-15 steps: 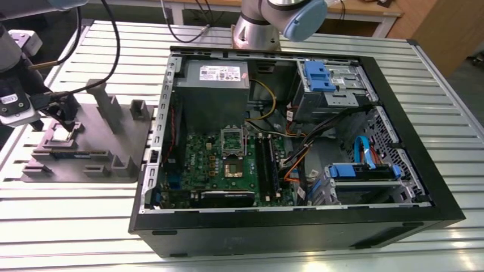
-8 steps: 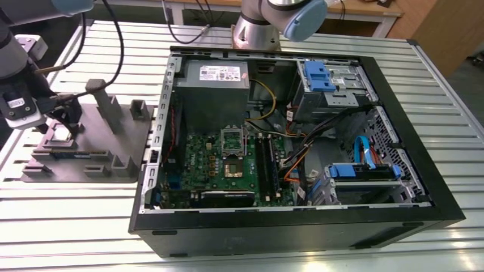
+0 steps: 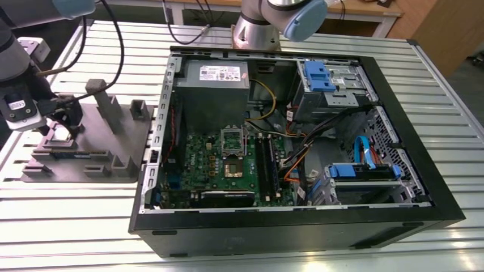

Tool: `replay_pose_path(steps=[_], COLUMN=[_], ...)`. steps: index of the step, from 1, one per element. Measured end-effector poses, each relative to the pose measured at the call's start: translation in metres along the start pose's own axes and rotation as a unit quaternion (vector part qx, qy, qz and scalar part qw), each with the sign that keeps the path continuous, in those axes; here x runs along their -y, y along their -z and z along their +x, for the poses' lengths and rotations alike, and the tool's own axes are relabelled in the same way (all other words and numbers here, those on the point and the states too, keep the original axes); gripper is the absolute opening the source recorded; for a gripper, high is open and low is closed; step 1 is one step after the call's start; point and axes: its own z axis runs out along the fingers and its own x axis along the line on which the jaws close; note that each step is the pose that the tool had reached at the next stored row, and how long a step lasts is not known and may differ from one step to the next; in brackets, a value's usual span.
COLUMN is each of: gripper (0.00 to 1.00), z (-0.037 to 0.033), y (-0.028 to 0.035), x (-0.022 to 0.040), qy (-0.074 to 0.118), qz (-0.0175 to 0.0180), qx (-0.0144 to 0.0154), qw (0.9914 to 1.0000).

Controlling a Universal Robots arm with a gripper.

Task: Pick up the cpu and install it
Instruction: 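Pick up the cpu and move it towards the insertion slot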

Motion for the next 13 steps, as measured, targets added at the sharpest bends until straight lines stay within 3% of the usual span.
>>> replay_pose_path(steps=[2,13], gripper=[0.65,0.65], z=[0.0000,0.0000], y=[-0.0003,-0.0056], x=[0.0001,0.0008], qy=[0.000,-0.005], qz=[0.0015,0.0018], qx=[0.0000,0.0001], qw=[1.00000,0.99999])
